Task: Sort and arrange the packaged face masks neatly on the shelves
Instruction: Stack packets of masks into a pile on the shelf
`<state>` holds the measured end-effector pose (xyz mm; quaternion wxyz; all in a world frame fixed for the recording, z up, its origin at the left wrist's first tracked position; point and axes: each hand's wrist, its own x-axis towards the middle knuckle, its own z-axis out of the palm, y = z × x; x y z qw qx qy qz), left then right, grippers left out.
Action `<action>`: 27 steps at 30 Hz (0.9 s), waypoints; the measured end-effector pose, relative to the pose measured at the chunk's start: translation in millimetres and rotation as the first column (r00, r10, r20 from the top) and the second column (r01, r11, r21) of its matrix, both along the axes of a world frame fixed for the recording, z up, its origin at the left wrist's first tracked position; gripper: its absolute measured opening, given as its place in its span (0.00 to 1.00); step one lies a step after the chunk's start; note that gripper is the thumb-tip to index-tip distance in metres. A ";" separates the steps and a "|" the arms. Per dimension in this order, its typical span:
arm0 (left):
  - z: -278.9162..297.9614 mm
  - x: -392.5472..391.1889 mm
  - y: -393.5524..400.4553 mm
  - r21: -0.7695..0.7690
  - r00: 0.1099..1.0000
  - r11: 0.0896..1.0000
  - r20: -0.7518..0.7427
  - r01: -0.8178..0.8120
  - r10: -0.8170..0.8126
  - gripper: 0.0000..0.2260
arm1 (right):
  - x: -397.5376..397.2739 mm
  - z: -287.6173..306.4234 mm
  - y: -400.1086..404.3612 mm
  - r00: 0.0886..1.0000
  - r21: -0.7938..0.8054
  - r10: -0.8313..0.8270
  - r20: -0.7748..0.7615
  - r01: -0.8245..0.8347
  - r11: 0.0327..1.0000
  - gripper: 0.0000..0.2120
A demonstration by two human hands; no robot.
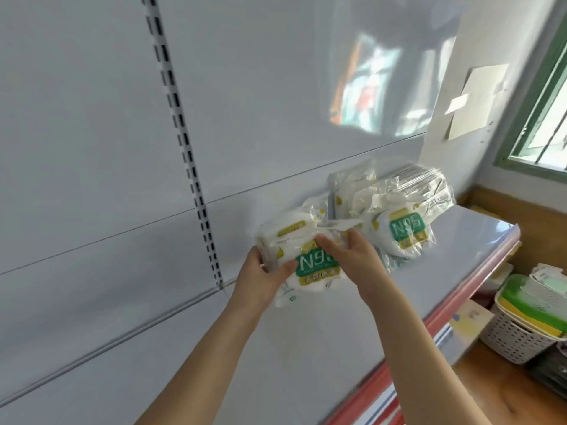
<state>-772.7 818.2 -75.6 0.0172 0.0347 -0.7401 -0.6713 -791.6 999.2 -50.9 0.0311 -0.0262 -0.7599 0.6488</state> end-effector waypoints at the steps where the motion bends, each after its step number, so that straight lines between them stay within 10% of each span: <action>1: -2.6 -15.4 10.4 -0.043 0.999 0.998 -0.013 -0.044 0.043 0.20 | -15.7 2.9 8.5 1.000 0.072 -0.009 -0.028 0.011 0.997 0.14; 6: -34.5 -51.7 40.9 -0.175 0.963 0.948 -0.023 -0.268 0.268 0.33 | -35.3 -18.6 27.1 0.983 0.486 -0.144 -0.113 0.181 0.855 0.39; 12: -34.0 -61.9 57.9 -0.143 0.963 0.954 0.016 -0.265 0.270 0.20 | -41.2 -54.6 23.5 0.998 0.378 -0.056 0.013 0.047 0.925 0.17; 19: -31.8 -77.2 79.2 -0.201 0.987 0.971 0.070 -0.127 0.144 0.13 | -42.6 -48.2 32.7 0.991 0.378 -0.133 -0.024 0.132 0.916 0.38; 27: -41.5 -81.9 95.3 -0.570 0.996 0.817 -0.017 -0.086 0.093 0.22 | -35.4 -52.7 29.3 0.962 0.362 -0.199 -0.187 0.256 0.896 0.30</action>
